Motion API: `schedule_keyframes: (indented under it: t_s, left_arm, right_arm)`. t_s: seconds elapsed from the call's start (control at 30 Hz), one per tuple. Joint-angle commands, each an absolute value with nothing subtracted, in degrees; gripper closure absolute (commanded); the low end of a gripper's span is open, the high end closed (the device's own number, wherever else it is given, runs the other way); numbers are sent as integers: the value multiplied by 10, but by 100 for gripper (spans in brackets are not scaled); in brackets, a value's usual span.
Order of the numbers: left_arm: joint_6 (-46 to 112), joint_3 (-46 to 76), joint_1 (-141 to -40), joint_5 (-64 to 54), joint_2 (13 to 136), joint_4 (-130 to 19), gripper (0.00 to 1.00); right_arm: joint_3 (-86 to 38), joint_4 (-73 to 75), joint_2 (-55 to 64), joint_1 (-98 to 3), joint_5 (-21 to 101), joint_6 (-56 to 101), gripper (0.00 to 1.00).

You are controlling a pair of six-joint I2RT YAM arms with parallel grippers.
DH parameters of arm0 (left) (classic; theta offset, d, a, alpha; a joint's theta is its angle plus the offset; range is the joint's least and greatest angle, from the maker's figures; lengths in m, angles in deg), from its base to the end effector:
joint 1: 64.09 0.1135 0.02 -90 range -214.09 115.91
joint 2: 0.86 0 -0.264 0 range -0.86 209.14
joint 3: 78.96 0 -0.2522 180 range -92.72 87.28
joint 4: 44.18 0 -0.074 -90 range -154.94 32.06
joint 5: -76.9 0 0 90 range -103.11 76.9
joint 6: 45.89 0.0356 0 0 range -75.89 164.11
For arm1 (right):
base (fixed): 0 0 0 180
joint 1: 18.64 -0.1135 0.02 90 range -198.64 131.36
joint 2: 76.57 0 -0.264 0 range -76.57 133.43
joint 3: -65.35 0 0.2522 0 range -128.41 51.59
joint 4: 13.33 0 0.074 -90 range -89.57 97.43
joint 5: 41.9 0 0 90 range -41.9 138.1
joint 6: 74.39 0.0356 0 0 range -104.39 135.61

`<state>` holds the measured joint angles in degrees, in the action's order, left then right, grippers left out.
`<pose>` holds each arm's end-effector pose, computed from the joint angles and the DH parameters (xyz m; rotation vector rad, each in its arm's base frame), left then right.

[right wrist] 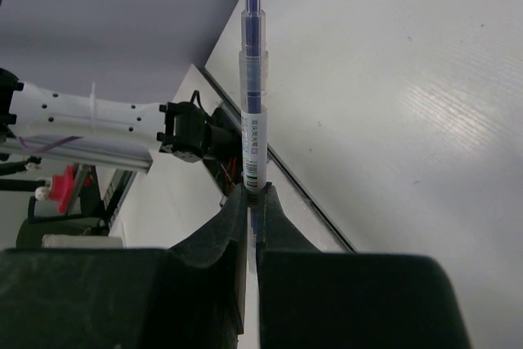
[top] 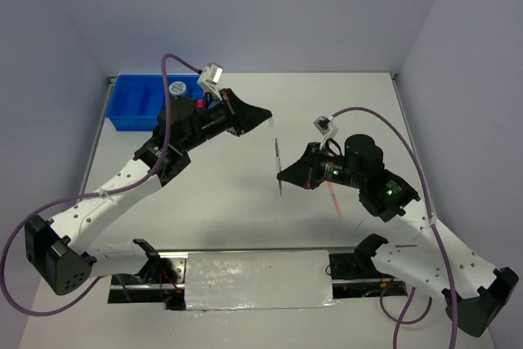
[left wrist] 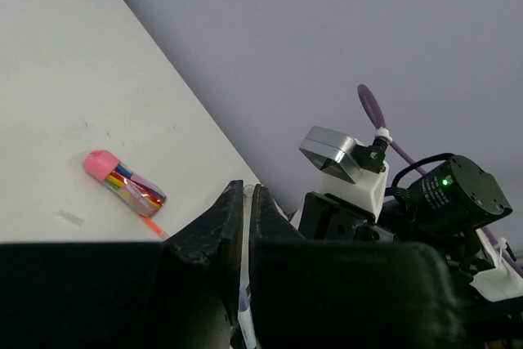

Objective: Sort the stationery into containers
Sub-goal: Close the pen cap on the pen.

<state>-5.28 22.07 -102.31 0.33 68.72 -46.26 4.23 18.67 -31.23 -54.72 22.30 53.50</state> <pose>0.2184 -0.1825 0.4159 0.0573 1.6106 -1.3923 0.1355 0.1179 0.3402 -0.3137 2.0150 1.2752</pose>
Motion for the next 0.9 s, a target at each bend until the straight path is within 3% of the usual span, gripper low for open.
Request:
schedule_keyframes:
  t_s: [0.0,0.87]
  left_arm:
    - [-23,202,-1019,37,676,-427,100]
    - [-26,193,-1016,43,682,-431,100]
  right_arm:
    - [8,150,-309,-559,199,517,100]
    - [-50,218,-284,-565,240,447,100]
